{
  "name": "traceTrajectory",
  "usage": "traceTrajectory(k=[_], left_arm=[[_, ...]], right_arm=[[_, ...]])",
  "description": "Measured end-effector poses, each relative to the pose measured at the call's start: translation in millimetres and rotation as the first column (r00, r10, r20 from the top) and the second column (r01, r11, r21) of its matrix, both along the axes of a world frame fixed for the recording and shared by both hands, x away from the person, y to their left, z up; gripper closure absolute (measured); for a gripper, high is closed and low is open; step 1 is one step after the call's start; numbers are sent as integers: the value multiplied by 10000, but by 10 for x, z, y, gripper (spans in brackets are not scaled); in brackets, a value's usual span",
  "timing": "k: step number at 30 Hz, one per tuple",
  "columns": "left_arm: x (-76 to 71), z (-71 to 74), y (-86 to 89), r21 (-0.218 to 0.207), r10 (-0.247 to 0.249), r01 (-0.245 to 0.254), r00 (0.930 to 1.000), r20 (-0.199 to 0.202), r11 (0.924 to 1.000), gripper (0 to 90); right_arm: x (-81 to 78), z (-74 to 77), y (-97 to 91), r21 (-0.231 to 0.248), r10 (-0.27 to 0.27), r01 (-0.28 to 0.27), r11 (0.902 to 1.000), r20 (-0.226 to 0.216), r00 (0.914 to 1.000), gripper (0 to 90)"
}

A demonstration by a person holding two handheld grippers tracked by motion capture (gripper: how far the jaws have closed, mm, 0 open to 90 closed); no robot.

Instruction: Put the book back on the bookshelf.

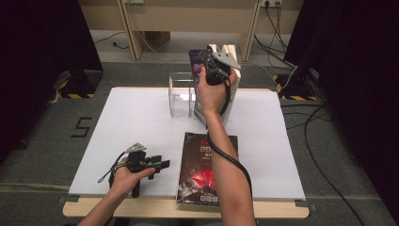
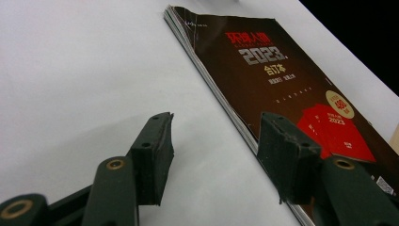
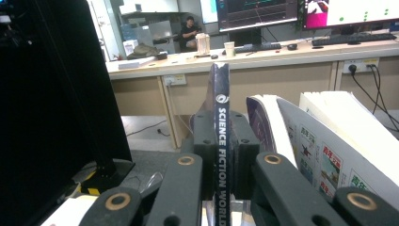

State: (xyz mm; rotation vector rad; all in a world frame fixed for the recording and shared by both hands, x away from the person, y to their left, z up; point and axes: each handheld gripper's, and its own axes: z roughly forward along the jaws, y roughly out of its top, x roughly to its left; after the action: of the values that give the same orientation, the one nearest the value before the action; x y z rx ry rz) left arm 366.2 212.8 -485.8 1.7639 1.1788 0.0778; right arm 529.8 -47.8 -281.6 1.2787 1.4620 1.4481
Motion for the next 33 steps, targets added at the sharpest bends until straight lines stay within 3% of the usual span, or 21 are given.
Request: traceTrajectory(k=[10,16,25,33], left_arm=[[5,-23,5,-47,31,-31,10000,2,10000,447],[9,-37,15,1,18,-18,10000,-41,10000,447],[0,-52,11,7,32,-32,10000,-39,10000,447],[-8,-45,7,-38,38,-38,10000,-35,10000,447]], right_arm=[[115,-33,2,114,-192,192,9998,22,9998,845],[135,-99,29,-171,-311,313,9994,116,9994,844],[-72,-126,65,-989,-215,251,9948,374,9991,840],[-394,-150,18,-1322,-67,89,9912,170,9998,837]])
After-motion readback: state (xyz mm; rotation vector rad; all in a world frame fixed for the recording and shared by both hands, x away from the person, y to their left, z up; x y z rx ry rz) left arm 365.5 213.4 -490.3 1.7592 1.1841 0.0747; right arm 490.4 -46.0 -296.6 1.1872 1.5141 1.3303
